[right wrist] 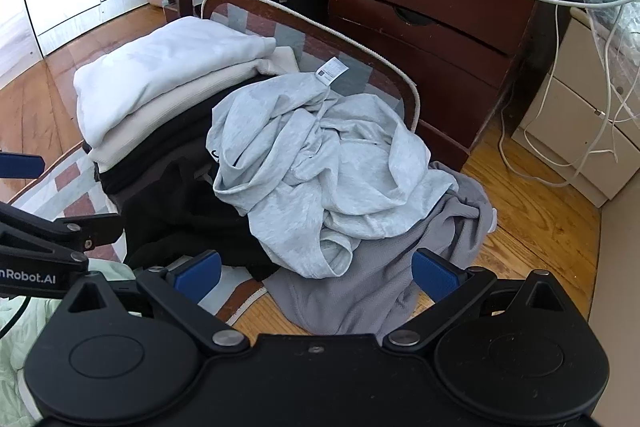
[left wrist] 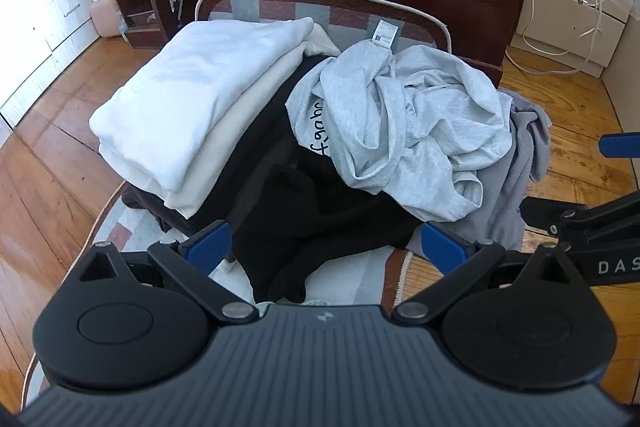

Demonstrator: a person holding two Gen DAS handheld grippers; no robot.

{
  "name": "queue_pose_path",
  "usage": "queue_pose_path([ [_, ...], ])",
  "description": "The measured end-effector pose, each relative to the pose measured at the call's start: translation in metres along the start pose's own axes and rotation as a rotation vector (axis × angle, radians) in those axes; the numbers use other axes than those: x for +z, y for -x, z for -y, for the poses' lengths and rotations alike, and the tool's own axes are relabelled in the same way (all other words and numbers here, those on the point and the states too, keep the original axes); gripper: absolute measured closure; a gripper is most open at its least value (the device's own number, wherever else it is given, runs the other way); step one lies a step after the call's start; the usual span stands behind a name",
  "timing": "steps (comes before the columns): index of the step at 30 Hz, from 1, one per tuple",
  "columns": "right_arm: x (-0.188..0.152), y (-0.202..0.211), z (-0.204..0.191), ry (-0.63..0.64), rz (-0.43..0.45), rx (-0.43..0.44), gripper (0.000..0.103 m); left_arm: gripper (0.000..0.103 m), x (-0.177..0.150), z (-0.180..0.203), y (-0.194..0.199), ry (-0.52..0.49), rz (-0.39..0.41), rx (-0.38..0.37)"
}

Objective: Fold clothes

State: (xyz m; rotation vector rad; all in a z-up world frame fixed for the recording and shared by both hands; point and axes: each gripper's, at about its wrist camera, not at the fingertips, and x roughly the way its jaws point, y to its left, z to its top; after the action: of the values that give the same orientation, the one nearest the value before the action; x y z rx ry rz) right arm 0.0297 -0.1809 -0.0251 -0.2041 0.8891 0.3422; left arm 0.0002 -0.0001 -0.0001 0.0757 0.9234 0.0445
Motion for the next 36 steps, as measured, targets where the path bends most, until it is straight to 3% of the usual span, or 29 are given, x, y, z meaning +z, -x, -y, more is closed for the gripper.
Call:
queue_pose_path([
  [19, 0.0033, -0.0003, -0.0001, 0.006, 0.026, -0.019, 0.000, 0.000, 0.0011, 0.0006, -0.0081, 0.025, -0.018, -0.024],
  [36, 0.0044, -0.0001, 0.0089, -0.009, 0.034, 0.015, 0.000, 0.000, -0.0001, 0.0016, -0.0069, 0.020, -0.018, -0.025],
])
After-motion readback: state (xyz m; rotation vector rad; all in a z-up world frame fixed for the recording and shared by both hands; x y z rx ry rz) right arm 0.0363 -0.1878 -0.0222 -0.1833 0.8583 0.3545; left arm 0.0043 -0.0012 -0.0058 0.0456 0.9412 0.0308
